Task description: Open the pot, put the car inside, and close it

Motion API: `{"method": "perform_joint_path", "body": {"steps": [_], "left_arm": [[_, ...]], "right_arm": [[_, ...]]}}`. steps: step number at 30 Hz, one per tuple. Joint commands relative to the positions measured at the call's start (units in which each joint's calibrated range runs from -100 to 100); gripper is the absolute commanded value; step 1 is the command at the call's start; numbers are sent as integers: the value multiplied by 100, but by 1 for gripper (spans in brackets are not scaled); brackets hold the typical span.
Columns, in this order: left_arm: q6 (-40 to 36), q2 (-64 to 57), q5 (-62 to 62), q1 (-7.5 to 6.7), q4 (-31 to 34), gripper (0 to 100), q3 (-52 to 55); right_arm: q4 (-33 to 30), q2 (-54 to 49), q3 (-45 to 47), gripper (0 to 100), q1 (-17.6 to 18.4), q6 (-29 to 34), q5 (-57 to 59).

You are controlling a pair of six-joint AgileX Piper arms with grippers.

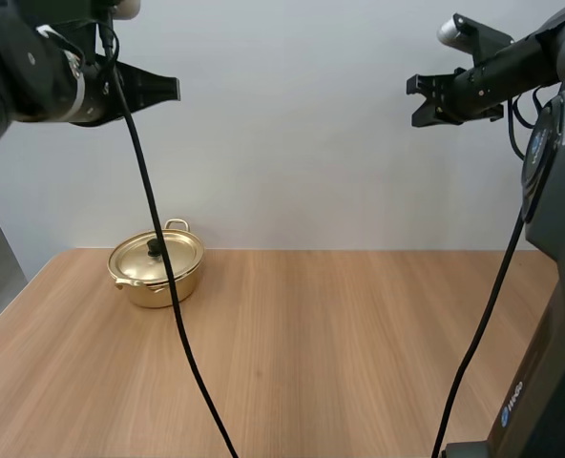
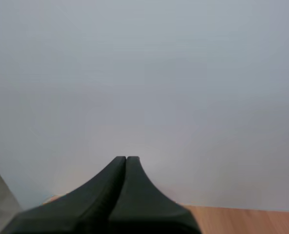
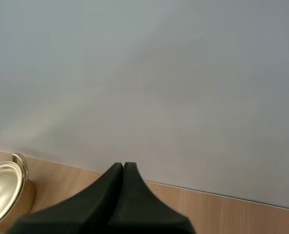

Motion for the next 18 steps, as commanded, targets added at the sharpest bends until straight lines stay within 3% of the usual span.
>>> {"method": "perform_joint_path", "body": {"steps": [1, 5, 10, 15, 18], "left_arm": [[-4, -605, -3448, -62, 5, 0, 2744], [-4, -1340, -5008, -194, -16, 0, 4101], [88, -2298, -5735, -384, -81, 0, 5212], [172, -3203, -5781, -459, -388, 0, 5949], [190, -3641, -5442, -459, -388, 0, 6242]], "right_arm": [[-77, -8, 138, 0, 4, 1, 8], [8, -22, 169, 0, 4, 1, 8], [-4, -446, 719, 0, 27, 1, 8], [-59, -1028, 1927, 0, 259, -296, -1594], [-435, -1300, 2646, 0, 539, -343, -2455]]}}
